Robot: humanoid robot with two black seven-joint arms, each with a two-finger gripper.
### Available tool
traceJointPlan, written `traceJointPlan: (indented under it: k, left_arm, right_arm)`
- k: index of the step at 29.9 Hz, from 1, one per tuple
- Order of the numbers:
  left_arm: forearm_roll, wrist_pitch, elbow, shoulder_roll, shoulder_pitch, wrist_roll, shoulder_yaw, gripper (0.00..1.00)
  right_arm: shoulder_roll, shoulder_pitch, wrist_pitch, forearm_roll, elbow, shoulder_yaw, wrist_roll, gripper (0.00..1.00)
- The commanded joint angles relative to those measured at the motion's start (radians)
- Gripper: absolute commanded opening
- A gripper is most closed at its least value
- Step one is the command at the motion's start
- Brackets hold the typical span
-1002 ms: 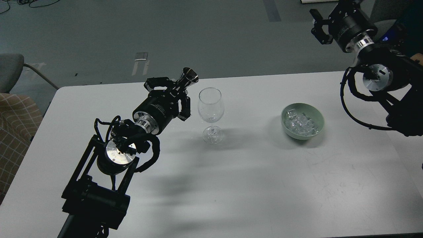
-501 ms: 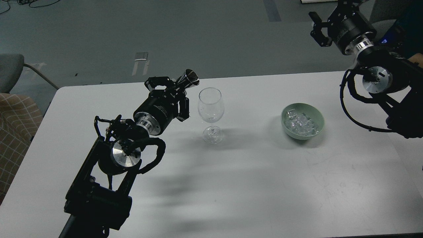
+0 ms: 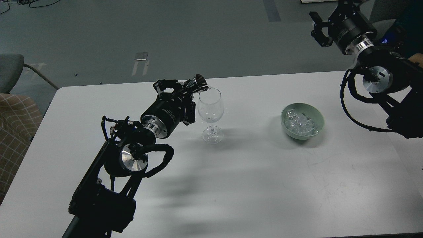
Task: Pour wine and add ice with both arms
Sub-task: 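Tilt the jigger over the wine glass rim with the left gripper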
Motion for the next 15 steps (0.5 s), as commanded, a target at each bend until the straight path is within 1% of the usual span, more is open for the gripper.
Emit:
traceJointPlan:
  k: [1, 15]
  left_arm:
    - [0.021, 0.000, 0.000, 0.000, 0.000, -0.002, 0.000, 0.04]
    - [0.107, 0.000, 0.000, 0.000, -0.002, -0.002, 0.000, 0.04]
  right_arm:
    - [0.000, 0.000, 0.000, 0.000, 0.000, 0.000, 0.000, 1.00]
    - [0.000, -0.005, 0.000, 0.000, 0.000, 0.000, 0.000, 1.00]
